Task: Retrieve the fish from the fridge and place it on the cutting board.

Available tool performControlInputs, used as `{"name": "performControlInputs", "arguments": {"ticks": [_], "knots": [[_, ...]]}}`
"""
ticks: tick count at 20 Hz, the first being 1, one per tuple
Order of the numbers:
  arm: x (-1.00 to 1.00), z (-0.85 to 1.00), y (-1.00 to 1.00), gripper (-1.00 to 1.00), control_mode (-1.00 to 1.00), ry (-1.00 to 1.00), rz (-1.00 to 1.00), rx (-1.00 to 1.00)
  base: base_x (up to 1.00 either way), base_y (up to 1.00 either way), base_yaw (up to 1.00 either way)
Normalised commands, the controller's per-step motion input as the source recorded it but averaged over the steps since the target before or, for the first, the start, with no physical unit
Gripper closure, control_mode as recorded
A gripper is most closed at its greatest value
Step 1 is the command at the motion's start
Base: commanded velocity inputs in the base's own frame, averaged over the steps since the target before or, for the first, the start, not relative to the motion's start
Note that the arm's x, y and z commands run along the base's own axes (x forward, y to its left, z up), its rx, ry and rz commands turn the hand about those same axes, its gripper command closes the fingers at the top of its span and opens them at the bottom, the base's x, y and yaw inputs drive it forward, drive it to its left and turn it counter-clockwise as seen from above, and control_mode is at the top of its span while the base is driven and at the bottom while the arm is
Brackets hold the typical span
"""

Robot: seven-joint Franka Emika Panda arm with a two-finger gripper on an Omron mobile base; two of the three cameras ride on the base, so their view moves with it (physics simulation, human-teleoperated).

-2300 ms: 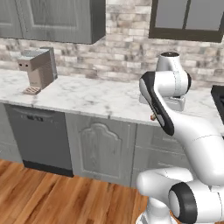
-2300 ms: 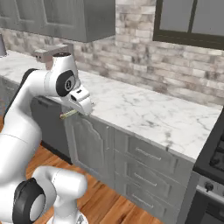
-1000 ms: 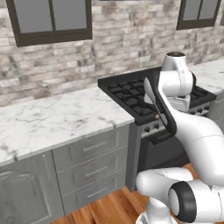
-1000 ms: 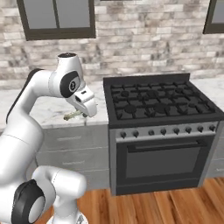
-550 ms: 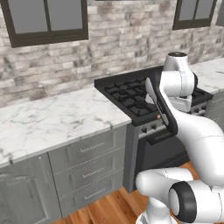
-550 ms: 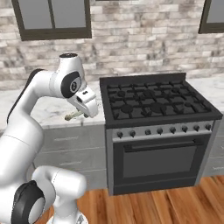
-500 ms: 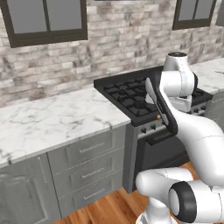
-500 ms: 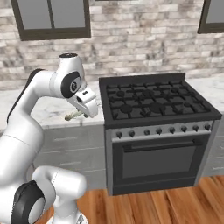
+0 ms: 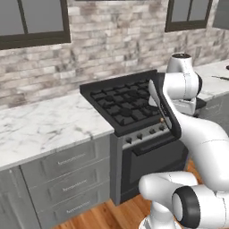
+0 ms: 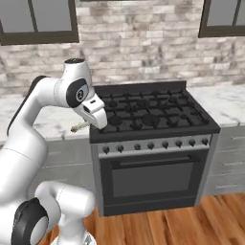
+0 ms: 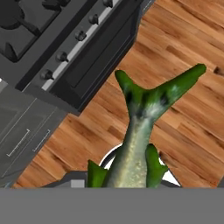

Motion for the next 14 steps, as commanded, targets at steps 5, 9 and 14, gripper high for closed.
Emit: {"name": "performControlInputs", "arguments": {"ticks": [5,9,14], "knots": [[0.00,0.00,0.00,1.00,1.00,0.00,0.00,0.00,0.30,-0.75,0.05],[0.00,0.00,0.00,1.00,1.00,0.00,0.00,0.00,0.41,-0.72,0.06],[0.00,0.00,0.00,1.00,1.00,0.00,0.00,0.00,0.43,-0.75,0.07]]}}
